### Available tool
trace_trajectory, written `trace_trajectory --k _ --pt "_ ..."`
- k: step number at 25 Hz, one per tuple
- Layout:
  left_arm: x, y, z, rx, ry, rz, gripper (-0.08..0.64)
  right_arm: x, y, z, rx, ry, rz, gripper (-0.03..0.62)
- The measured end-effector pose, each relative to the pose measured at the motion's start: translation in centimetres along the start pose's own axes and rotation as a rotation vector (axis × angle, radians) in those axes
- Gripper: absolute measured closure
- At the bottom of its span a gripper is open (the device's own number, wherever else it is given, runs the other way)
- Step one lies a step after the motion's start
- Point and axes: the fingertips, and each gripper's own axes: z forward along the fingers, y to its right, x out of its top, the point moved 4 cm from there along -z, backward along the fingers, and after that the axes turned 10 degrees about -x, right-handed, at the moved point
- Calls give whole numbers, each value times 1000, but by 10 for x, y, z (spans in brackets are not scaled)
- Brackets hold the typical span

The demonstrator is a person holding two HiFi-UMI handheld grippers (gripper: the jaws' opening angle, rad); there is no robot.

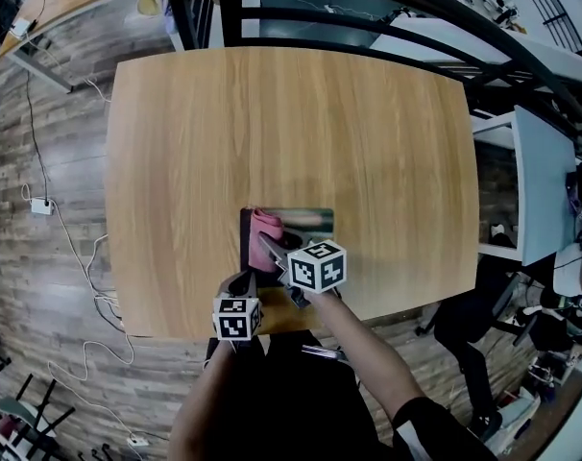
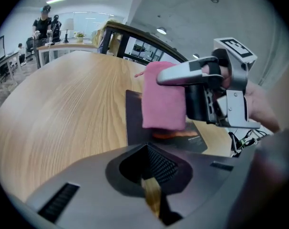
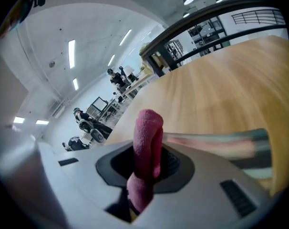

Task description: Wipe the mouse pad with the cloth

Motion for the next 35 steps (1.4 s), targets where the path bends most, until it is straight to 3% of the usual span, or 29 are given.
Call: trace_trajectory --k 6,15,23,35 --pt "3 1 0 4 2 2 537 -23 -22 43 47 -106 15 503" --pt "2 -3 -1 0 13 -38 537 -35 4 46 -44 -167 -29 503" --pt "0 -6 0 14 5 -28 537 -41 46 16 -121 -159 -72 503" --pt "-2 -5 -1 30 -35 -5 537 -49 116 -44 -237 -103 18 503"
